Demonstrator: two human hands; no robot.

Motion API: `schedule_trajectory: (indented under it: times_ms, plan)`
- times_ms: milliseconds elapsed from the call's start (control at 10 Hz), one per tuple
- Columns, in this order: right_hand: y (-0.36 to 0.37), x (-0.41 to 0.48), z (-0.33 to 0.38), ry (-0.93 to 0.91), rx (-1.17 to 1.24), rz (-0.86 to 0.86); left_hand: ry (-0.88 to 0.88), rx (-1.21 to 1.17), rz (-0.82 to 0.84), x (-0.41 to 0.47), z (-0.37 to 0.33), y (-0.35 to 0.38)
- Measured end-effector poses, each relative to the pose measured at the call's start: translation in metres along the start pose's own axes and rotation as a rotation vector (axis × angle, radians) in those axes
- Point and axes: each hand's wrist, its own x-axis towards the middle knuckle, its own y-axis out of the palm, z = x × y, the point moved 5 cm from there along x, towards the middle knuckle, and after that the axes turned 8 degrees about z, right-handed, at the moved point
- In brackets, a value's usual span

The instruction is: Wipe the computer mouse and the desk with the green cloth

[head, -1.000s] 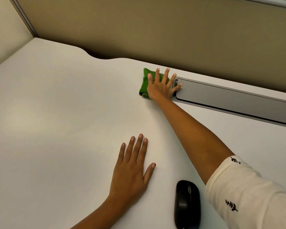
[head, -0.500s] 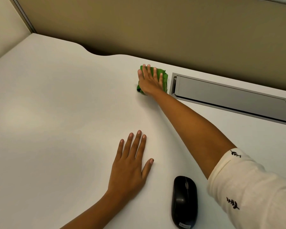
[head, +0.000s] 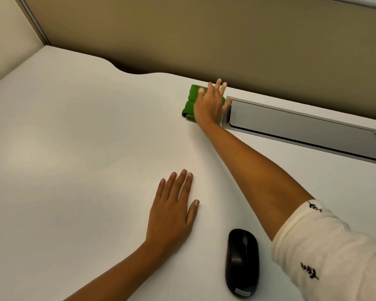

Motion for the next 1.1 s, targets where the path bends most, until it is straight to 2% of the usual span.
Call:
schedule_trajectory:
  times_ms: [100,200,300,400,500,700,800,1100]
  plan:
    - [-0.023,0.004,-0.014,0.035,0.164,-0.109,-0.005,-0.186,-0.073,0.029,-0.001,-0.015]
    - [-0.044,0.02,-0.029,0.035,0.158,-0.107,-0.039,-0.302,-0.23,0.098,0.001,-0.048]
    - [-0.049,0.033,-0.037,0.049,0.112,-0.075,-0.069,-0.302,-0.257,0.143,0.007,-0.064]
    - [-0.04,0.051,-0.044,0.066,0.086,0.054,-0.063,-0.277,-0.235,0.187,0.018,-0.07]
    - [-0.032,0.059,-0.049,0.058,0.044,0.095,-0.044,-0.182,-0.251,0.2,0.019,-0.07]
    - [-0.028,0.069,-0.047,0.033,-0.099,-0.021,-0.074,-0.049,-0.277,0.208,0.027,-0.071]
    - [-0.029,0.066,-0.051,0.103,-0.003,-0.043,-0.083,-0.022,-0.261,0.204,0.028,-0.069]
    - [-0.048,0.024,-0.071,0.005,0.01,-0.097,-0.08,-0.148,-0.26,0.184,0.028,-0.071]
